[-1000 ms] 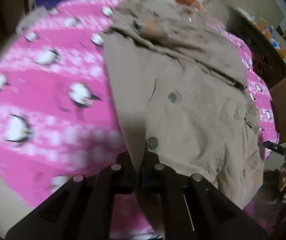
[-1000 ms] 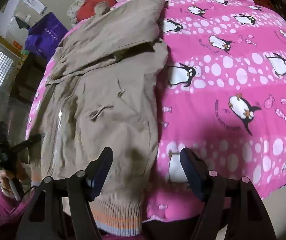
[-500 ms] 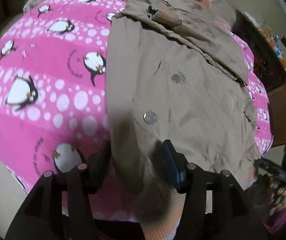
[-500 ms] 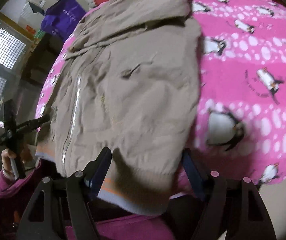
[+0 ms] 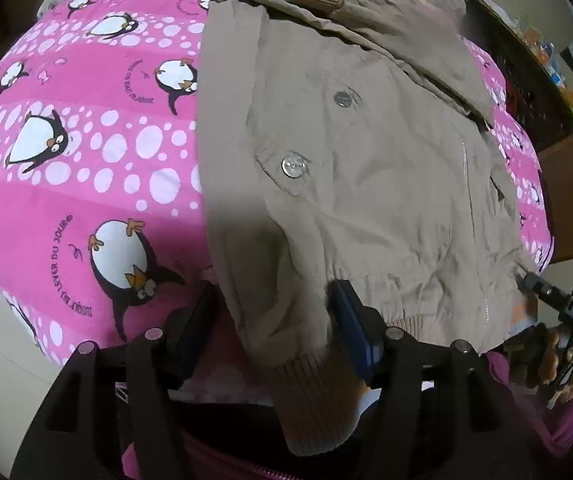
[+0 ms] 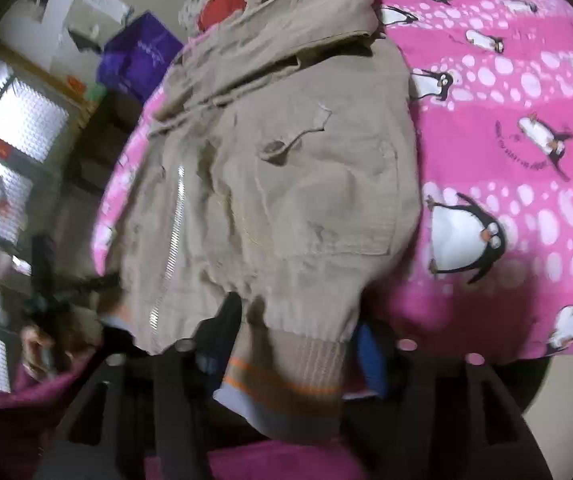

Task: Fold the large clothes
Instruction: 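Grasp the ribbed jacket hem with both grippers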

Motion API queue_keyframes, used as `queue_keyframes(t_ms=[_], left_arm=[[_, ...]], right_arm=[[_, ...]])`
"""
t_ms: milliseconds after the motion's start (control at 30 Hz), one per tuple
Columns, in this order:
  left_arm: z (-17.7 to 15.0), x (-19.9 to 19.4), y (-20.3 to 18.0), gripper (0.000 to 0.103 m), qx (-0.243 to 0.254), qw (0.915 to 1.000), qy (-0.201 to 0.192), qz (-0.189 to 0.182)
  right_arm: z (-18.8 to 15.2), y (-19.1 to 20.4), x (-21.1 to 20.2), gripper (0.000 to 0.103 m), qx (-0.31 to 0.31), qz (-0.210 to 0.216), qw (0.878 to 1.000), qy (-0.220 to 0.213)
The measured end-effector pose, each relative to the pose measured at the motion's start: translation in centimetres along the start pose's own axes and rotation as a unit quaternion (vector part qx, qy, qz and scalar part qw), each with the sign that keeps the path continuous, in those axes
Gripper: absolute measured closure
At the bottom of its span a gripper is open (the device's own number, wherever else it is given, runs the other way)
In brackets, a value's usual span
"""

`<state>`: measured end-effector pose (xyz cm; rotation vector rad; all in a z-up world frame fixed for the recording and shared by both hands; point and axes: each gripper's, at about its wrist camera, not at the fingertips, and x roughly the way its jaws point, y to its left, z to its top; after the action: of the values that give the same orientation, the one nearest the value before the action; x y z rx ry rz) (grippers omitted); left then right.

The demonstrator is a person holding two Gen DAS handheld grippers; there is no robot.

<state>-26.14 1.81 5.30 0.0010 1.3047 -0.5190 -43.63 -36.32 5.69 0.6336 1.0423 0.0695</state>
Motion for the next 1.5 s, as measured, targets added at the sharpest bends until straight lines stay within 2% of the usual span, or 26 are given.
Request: queue_keyframes(t_ms=[267, 433, 533, 667, 767, 933, 1033, 1167, 1267, 1367, 1500], left_arm=[[0.2, 0.6, -0.7, 0.042, 0.001, 1.0, 0.005, 0.008], [0.4, 0.7, -0.8, 0.042, 0.002, 0.9999, 0.012, -0.003], [0.5, 1.2, -0.7, 0.038, 0.0, 0.9998, 0.018, -0.007], [0.6, 1.5, -1.3, 0.026, 0.011, 0.9996, 0.022, -0.013], [0.8, 1.9, -1.8, 0.023, 0.019, 0.9995, 0.025, -0.007], [1.2, 1.8, -1.8, 0.023, 0.016, 0.9992, 0.033, -0.016], [1.5, 1.6, -1.5, 0.023, 0.005, 0.9984, 0.041, -0.039], [1.7, 2.0, -1.3, 0.023, -0.001, 0.9984, 0.045, -0.034], [1.6, 1.8, -1.3, 0.023, 0.0, 0.9987, 0.043, -0.027], [1.5, 1.9, -1.3, 0.023, 0.003, 0.9987, 0.048, -0.019], [2.0, 2.6, -1.7, 0.023, -0.004, 0.9985, 0.053, -0.011]], right_arm=[[-0.1, 0.8, 0.4, 0.043, -0.015, -0.006, 1.0, 0.001], [0.3, 1.4, 0.7, 0.041, -0.029, -0.004, 1.0, 0.005], [0.7, 1.6, 1.4, 0.04, -0.028, -0.007, 1.0, 0.011], [1.1, 1.7, 2.0, 0.04, -0.031, -0.009, 0.999, 0.019], [1.4, 1.7, 2.3, 0.034, -0.03, -0.008, 0.999, 0.025], [1.9, 1.7, 3.0, 0.032, -0.028, -0.023, 0.999, 0.036], [2.4, 2.0, 3.1, 0.031, -0.036, -0.028, 0.998, 0.037], [2.8, 1.8, 3.9, 0.03, -0.037, -0.026, 0.998, 0.043], [3.1, 2.0, 3.9, 0.03, -0.044, -0.017, 0.998, 0.047], [3.4, 2.2, 3.3, 0.03, -0.057, 0.026, 0.997, 0.039], [3.7, 1.5, 4.4, 0.03, -0.046, 0.029, 0.997, 0.051]])
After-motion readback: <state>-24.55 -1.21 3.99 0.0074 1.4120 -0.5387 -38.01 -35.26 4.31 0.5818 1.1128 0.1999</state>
